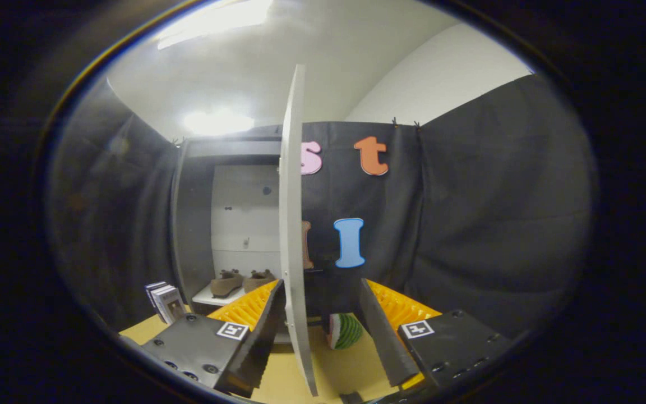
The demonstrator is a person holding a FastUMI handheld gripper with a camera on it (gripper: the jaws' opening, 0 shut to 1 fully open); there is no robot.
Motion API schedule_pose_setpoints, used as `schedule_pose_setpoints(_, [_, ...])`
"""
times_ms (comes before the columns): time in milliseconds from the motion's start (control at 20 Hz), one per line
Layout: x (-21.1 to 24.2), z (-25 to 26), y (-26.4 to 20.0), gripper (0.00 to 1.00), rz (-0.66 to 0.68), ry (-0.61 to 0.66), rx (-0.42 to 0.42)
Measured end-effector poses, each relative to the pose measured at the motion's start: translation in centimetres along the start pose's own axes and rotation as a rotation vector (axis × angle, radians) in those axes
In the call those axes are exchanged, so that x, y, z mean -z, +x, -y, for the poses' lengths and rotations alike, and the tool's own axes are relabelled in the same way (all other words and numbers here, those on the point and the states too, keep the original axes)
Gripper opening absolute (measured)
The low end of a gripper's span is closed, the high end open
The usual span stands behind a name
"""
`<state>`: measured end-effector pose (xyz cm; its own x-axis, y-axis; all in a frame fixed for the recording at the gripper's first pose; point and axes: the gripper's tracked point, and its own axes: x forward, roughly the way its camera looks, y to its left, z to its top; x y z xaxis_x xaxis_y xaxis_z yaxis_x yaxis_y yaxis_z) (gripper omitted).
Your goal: Open the shoe cabinet door, grab the shoes and put them into the shoe cabinet, then close the shoe cabinet door.
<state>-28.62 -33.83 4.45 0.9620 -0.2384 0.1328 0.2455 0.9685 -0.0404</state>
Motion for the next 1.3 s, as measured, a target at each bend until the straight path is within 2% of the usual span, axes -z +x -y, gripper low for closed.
schedule_pose_setpoints(200, [0.6, 2.4, 1.5, 0.84, -0.022, 0.024, 0.021])
schedule_pose_setpoints(500, [2.2, 2.8, 3.8, 0.84, -0.068, 0.052, -0.026])
schedule_pose_setpoints(1050, [2.9, 1.2, 5.0, 0.83, -0.091, 0.1, -0.106])
schedule_pose_setpoints(1300, [3.1, -2.4, 4.2, 0.83, -0.098, 0.106, -0.208])
